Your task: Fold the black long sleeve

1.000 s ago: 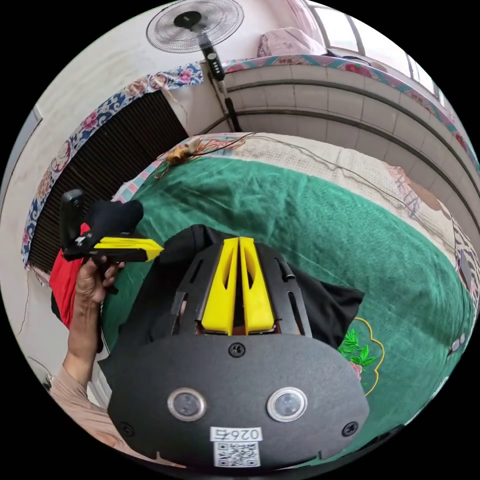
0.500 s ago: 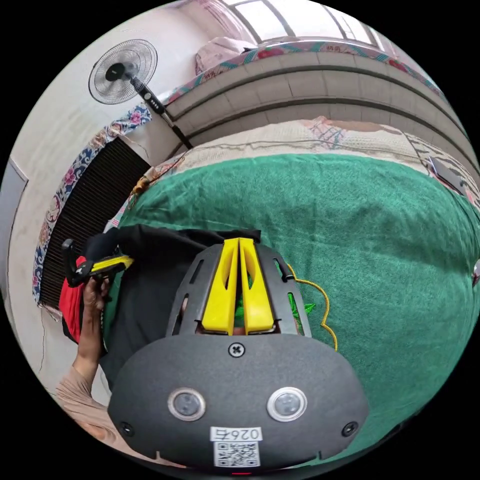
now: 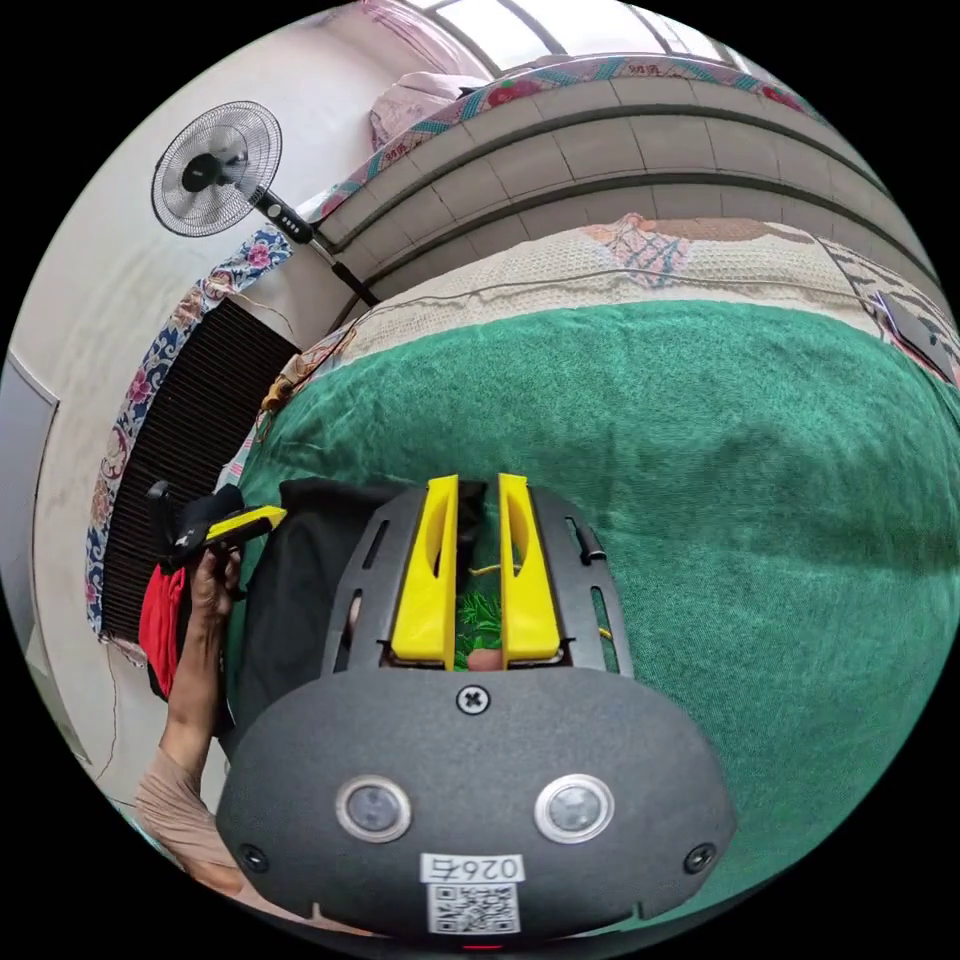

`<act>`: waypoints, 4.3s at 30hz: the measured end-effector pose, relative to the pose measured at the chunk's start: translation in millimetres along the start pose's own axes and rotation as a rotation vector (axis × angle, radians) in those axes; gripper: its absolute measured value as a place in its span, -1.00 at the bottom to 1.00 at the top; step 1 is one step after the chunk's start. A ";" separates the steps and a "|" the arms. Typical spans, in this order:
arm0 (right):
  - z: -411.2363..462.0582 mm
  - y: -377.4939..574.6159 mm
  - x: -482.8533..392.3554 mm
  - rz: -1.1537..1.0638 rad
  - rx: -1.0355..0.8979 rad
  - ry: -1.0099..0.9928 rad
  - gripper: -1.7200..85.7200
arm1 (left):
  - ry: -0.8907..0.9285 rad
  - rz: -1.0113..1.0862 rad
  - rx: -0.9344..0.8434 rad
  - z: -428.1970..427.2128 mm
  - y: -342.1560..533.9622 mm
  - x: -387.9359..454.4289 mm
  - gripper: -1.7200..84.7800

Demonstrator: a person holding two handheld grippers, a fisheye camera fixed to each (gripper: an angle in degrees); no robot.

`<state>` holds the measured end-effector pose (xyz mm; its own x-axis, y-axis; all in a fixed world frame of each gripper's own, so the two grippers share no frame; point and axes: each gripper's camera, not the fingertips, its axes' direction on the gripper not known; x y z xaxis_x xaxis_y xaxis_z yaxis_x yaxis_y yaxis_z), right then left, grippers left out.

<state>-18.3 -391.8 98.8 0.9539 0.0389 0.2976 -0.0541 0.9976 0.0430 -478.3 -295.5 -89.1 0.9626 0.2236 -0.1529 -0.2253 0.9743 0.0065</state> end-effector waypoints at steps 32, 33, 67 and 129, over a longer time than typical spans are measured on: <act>-188.1 589.7 -206.7 -0.731 -0.141 0.099 -0.99 | 0.227 0.155 0.540 -278.7 476.1 166.2 -0.98; -196.7 601.9 -209.7 -0.735 -0.101 0.073 -0.99 | 0.271 0.180 0.672 -291.4 494.9 182.2 -0.98; -135.8 849.7 -335.3 -1.482 -0.008 0.702 -0.80 | -0.237 0.770 -0.128 -122.7 572.4 392.2 -0.56; -315.6 505.6 -209.8 -0.910 -0.036 -0.013 -0.98 | -0.281 0.777 -0.015 -216.7 332.6 367.8 -0.88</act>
<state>-152.7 122.5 -242.9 0.6201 -0.7649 0.1745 0.7276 0.6439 0.2366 -231.7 104.8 -357.3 0.5325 0.8343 0.1424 -0.8425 0.5386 -0.0049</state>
